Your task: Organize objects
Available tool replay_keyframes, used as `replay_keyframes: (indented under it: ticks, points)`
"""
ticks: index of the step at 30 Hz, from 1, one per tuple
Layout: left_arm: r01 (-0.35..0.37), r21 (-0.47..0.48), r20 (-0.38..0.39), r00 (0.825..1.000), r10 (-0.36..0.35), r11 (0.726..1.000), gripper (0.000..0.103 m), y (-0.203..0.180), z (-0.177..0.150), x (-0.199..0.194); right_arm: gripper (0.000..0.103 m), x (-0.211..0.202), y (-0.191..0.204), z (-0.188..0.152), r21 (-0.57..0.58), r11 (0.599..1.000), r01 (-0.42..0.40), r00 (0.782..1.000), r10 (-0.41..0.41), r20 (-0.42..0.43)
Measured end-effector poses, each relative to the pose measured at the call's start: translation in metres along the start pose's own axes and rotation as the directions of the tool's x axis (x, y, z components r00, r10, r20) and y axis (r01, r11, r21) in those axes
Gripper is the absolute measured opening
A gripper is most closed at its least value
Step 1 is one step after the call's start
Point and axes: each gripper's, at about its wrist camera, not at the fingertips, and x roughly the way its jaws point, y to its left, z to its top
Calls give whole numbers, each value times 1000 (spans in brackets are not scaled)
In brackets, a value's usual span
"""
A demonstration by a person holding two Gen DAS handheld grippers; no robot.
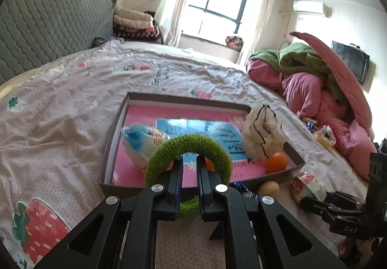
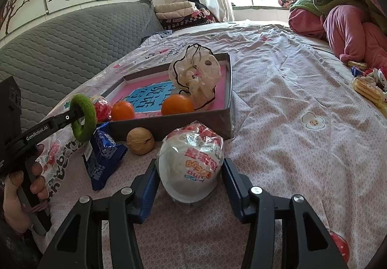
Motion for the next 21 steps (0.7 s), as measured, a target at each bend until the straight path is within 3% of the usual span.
replay_keyframes:
  ticks: [6, 21]
  points:
    - [1, 12, 62, 998, -1, 1000, 10, -2, 5, -10, 51, -4, 1, 1, -7, 1000, -6, 1000, 6, 17]
    - [-8, 27, 91, 996, 6, 1000, 9, -6, 11, -21, 51, -22, 16, 12, -53, 998, -40, 993, 46, 112]
